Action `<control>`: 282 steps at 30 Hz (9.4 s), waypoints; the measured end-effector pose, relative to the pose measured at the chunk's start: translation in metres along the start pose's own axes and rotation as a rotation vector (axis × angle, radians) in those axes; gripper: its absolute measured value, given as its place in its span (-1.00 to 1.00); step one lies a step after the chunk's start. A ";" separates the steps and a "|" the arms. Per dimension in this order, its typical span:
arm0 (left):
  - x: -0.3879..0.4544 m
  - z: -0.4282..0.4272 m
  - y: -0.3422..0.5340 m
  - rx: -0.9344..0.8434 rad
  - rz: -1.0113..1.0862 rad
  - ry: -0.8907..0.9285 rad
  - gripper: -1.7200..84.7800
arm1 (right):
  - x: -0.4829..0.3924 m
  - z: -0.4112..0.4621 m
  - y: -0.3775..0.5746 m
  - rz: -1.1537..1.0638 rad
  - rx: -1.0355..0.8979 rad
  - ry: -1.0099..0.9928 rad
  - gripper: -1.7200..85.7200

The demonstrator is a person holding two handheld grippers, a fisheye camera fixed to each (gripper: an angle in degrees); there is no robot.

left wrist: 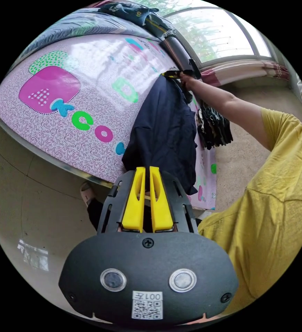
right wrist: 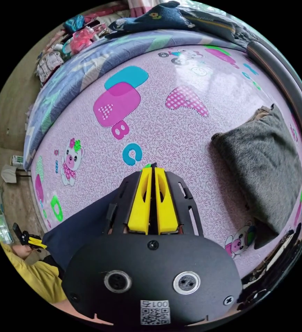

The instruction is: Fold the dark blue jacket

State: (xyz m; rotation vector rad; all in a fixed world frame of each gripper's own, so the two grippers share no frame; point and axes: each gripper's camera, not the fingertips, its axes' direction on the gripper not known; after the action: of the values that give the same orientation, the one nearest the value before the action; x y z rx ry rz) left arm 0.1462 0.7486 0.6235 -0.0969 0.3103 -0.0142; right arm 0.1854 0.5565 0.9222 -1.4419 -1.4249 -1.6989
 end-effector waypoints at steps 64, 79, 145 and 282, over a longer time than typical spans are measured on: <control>0.048 -0.092 -0.038 -0.515 0.407 -0.195 -0.99 | -0.474 -0.037 0.661 1.217 0.802 -0.720 -0.95; 0.005 -0.133 -0.067 -0.630 0.423 -0.132 -0.99 | -0.509 0.008 0.616 1.149 0.815 -0.883 -0.95; 0.111 -0.118 -0.157 -0.630 0.154 0.368 -0.98 | -0.369 0.013 0.800 0.779 0.867 -0.973 -0.95; 0.229 -0.038 -0.377 -0.386 0.161 0.030 -0.83 | -0.115 0.028 0.601 0.657 0.542 -0.573 -0.84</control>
State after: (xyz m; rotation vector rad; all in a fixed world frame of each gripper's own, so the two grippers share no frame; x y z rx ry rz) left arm 0.3527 0.3633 0.5545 -0.4541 0.3476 0.2047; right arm 0.7491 0.3527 1.0487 -1.8467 -1.3071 -0.4672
